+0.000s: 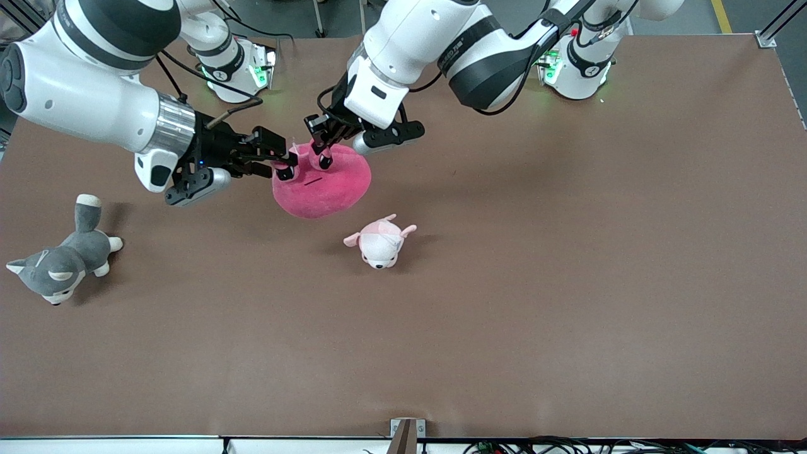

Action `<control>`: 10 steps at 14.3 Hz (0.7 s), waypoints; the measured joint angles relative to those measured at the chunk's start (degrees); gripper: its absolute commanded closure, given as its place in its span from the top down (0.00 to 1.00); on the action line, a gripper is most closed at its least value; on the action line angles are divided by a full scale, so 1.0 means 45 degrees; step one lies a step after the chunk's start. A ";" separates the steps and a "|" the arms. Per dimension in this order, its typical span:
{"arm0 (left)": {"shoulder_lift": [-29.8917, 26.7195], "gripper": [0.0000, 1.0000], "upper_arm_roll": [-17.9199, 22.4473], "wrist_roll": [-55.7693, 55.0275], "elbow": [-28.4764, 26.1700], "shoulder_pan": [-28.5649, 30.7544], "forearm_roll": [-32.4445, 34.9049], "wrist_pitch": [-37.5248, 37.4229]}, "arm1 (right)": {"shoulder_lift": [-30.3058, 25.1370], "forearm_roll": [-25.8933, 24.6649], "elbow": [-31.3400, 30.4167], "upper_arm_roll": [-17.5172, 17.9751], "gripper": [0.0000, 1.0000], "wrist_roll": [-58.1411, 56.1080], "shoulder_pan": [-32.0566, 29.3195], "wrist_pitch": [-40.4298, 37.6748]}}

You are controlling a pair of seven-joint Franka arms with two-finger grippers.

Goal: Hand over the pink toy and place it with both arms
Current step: 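Grasp the pink pig with the right gripper beside the left gripper, then open the left gripper and withdraw it while the right gripper holds the pig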

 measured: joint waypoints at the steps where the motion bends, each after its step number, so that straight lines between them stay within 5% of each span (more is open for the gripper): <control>1: 0.0000 0.00 -0.0005 0.0000 0.0000 -0.0002 0.0000 0.0005 | 0.0026 0.0000 0.0000 -0.0001 0.65 0.0000 0.0063 -0.0005; 6: 0.0000 0.00 -0.0005 0.0000 0.0001 -0.0006 0.0000 0.0011 | 0.0140 -0.0003 -0.0001 -0.0030 0.20 0.0002 0.0156 -0.0073; 9: 0.0001 0.05 -0.0001 0.0000 0.0001 -0.0006 0.0000 0.0011 | 0.0140 -0.0003 0.0001 -0.0068 0.08 0.0002 0.0156 -0.0075; 10: 0.0001 0.14 0.0000 0.0000 0.0001 -0.0006 0.0000 0.0011 | 0.0140 -0.0008 0.0005 -0.0100 0.05 0.0002 0.0153 -0.0074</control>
